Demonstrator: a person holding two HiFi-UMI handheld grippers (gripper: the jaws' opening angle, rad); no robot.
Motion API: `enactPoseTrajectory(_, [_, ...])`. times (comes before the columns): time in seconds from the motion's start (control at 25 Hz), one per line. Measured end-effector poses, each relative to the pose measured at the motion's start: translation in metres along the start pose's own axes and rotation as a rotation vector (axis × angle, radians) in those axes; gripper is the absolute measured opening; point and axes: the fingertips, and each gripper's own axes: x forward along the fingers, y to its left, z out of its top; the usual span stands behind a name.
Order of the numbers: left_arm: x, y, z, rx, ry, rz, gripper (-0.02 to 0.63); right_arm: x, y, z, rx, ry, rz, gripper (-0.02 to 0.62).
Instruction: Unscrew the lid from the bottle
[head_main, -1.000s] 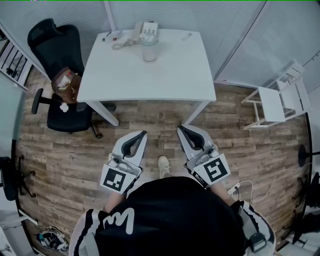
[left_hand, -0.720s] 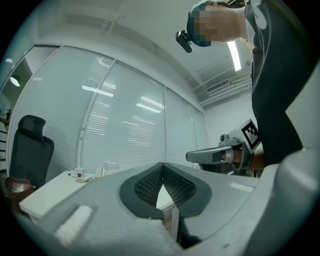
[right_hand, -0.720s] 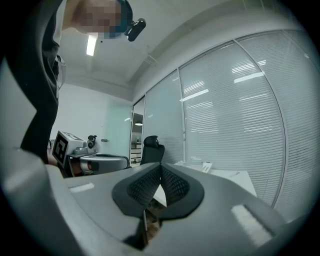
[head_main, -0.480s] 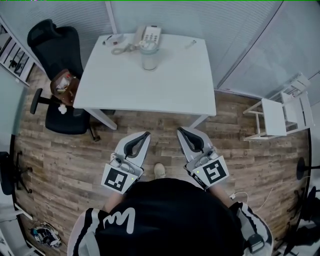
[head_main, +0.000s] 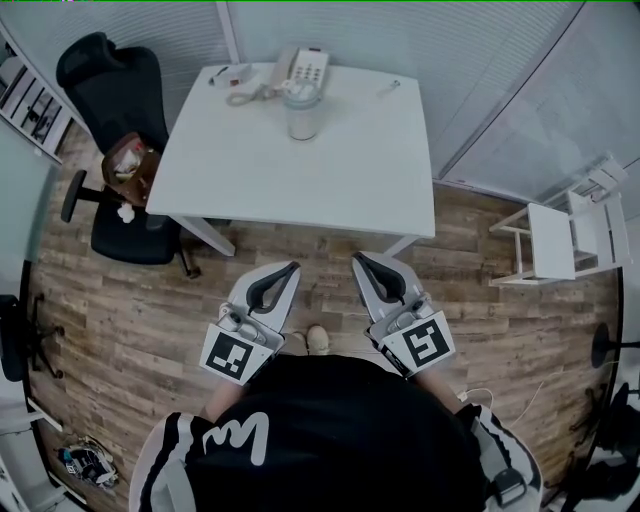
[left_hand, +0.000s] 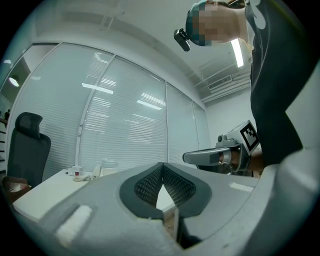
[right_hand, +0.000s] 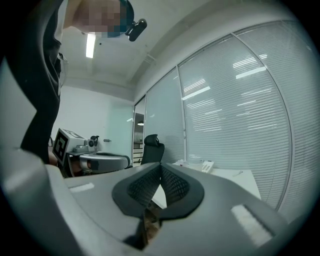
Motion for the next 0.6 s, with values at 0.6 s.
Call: enactPoseTrajectory(0.6, [0.007, 0.004, 0.008, -0.01, -0.041, 0.009, 0.005, -0.001, -0.001, 0.001, -0.025, 0.011, 0.029, 0.002])
